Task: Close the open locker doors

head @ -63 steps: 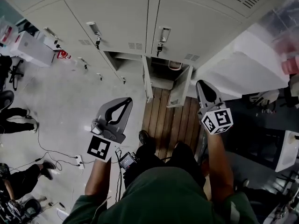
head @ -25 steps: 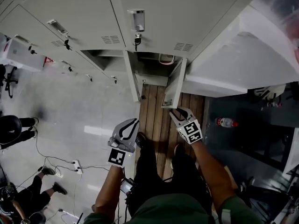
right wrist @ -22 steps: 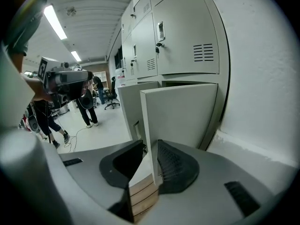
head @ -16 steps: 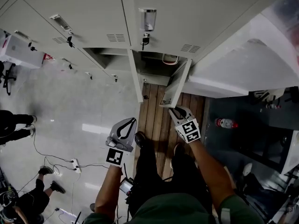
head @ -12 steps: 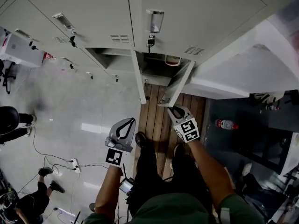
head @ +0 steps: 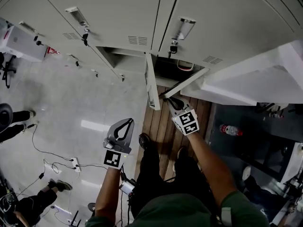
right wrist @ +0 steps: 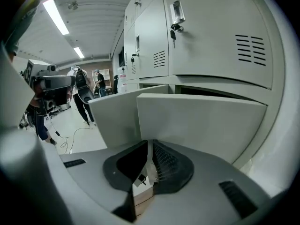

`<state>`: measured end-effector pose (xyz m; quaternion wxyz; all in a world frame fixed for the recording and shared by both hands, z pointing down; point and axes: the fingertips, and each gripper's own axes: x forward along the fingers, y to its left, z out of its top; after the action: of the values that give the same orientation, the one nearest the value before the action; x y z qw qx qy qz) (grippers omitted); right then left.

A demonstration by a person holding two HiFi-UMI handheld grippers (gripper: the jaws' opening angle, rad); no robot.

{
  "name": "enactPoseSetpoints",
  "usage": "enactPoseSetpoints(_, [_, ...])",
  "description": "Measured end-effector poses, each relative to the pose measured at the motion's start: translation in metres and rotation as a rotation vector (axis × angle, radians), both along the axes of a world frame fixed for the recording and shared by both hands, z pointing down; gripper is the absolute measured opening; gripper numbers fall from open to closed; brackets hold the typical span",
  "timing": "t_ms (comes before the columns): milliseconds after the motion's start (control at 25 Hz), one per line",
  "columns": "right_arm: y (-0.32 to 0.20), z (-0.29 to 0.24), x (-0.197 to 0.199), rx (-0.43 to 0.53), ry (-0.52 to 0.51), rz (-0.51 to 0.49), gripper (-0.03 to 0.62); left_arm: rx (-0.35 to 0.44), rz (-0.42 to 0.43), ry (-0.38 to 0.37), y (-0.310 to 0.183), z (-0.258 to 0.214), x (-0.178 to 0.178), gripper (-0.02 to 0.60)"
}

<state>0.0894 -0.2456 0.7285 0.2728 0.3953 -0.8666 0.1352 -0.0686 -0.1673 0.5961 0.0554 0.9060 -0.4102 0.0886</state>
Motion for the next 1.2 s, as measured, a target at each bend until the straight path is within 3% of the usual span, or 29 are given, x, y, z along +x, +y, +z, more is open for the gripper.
enactPoseSetpoints(320, [-0.068, -0.011, -0.02, 0.047, 0.026, -0.017, 0.034, -0.023, -0.037, 0.021, -0.018, 0.003, -0.024, 0.008])
enactPoseSetpoints(640, [-0.136, -0.018, -0.021, 0.095, 0.076, 0.088, 0.034, -0.022, -0.035, 0.019, -0.032, 0.005, -0.035, 0.008])
enactPoseSetpoints(920, [-0.166, -0.021, -0.011, 0.121, 0.103, 0.21, 0.035, -0.027, -0.017, 0.016, -0.036, 0.006, -0.034, 0.008])
enactPoseSetpoints(1040, [-0.171, -0.02, -0.012, 0.118, 0.117, 0.193, 0.035, -0.02, -0.005, 0.014, -0.035, 0.007, -0.029, 0.009])
enactPoseSetpoints(1200, [-0.163, -0.019, -0.015, 0.086, 0.093, 0.154, 0.035, 0.002, 0.06, -0.053, -0.027, 0.011, -0.015, 0.008])
